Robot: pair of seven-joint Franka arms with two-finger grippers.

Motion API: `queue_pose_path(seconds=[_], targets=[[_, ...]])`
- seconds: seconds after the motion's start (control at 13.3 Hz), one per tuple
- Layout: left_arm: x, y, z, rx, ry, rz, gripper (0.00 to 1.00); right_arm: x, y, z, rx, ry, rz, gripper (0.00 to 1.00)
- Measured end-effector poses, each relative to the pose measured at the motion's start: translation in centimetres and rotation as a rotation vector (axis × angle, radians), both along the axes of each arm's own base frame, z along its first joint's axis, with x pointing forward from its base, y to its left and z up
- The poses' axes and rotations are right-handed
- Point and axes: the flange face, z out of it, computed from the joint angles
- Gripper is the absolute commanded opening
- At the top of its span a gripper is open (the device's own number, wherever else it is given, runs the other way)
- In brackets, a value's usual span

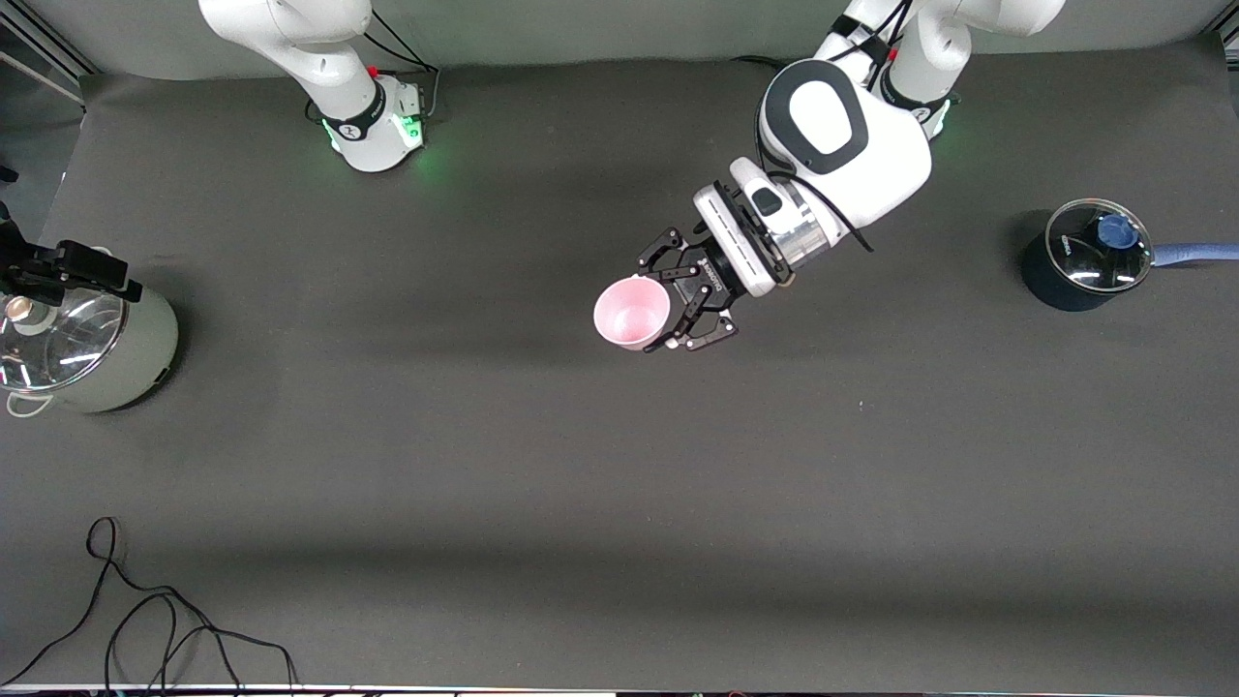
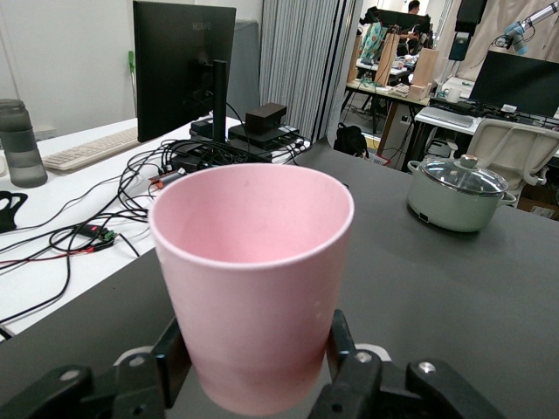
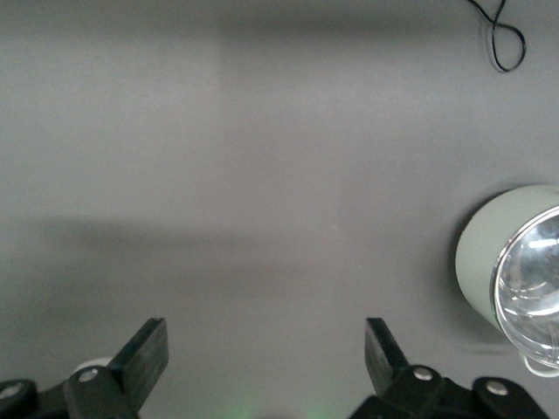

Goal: Transfer pink cup from left to right arm
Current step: 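Reach the right gripper toward the pink cup held by the left gripper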

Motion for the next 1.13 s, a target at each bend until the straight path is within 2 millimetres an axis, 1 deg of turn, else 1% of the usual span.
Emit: queue_pose_path(seconds=[0.15,0.23,0.3,0.38,0.45,0.6,0.68,0.75,0.9,1.13], targets=[[0.0,0.0,0.0,0.000,0.000,0.001,0.33,0.2,2.6,1.6,0.065,-0.032,-0.029,1.00],[0.0,0.0,0.0,0.000,0.000,0.001,0.33,0.3,4.6,2.4,0.092,-0.044,-0.054,1.00],[0.0,0.0,0.0,0.000,0.000,0.001,0.34,0.2,7.0,3.2,0.104,-0.051,-0.080,1.00],[0.1,0.0,0.1,-0.001,-0.001,0.001,0.34,0.1,9.9,3.8,0.109,-0.052,-0.108,1.00],[0.1,0.1,0.1,-0.001,-0.002,0.002,0.34,-0.1,13.4,4.1,0.111,-0.045,-0.143,1.00],[0.2,0.3,0.2,0.009,-0.006,0.019,0.34,-0.6,20.7,3.8,0.107,-0.019,-0.243,1.00],[0.2,0.5,0.2,0.016,-0.006,0.036,0.34,-0.6,24.1,3.2,0.103,-0.007,-0.297,1.00],[0.3,0.6,0.3,0.018,-0.004,0.049,0.34,-0.5,27.0,2.6,0.100,0.002,-0.347,1.00],[0.2,0.5,0.4,0.018,-0.001,0.055,0.34,0.1,31.2,1.6,0.095,0.015,-0.448,1.00],[0.0,0.2,0.4,0.017,0.001,0.053,0.34,0.9,36.8,0.7,0.148,-0.011,-0.654,1.00]])
